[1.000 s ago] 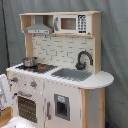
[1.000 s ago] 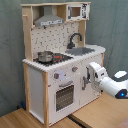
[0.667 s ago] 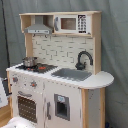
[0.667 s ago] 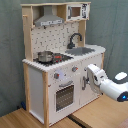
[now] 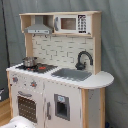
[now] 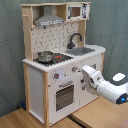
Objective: Play with the kitchen
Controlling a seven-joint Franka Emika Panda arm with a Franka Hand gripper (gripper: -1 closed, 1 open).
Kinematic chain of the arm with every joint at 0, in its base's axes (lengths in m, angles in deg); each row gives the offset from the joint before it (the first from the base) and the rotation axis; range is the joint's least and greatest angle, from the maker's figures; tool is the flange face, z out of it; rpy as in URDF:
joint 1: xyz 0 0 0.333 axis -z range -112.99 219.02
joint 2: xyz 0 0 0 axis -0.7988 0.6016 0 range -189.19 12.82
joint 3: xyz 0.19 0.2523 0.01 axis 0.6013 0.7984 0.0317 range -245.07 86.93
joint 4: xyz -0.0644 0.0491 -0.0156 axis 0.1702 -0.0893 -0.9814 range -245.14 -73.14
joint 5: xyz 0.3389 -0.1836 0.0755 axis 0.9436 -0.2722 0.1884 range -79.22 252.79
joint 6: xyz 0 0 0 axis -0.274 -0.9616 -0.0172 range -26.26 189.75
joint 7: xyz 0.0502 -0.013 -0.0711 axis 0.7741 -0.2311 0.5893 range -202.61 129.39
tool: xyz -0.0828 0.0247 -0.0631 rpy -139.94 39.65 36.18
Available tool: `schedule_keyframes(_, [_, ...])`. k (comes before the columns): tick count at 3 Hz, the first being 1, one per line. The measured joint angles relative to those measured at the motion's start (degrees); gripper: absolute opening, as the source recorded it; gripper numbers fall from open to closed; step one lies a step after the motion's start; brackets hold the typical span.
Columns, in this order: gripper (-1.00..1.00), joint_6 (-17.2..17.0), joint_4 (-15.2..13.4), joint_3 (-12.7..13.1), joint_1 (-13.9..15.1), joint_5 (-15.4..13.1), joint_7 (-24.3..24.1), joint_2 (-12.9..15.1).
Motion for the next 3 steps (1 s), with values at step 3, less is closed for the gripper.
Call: schedule_keyframes(3, [1.0,-5.6,7.3,-1.1,1.4,-0.2,14.7,-0.3])
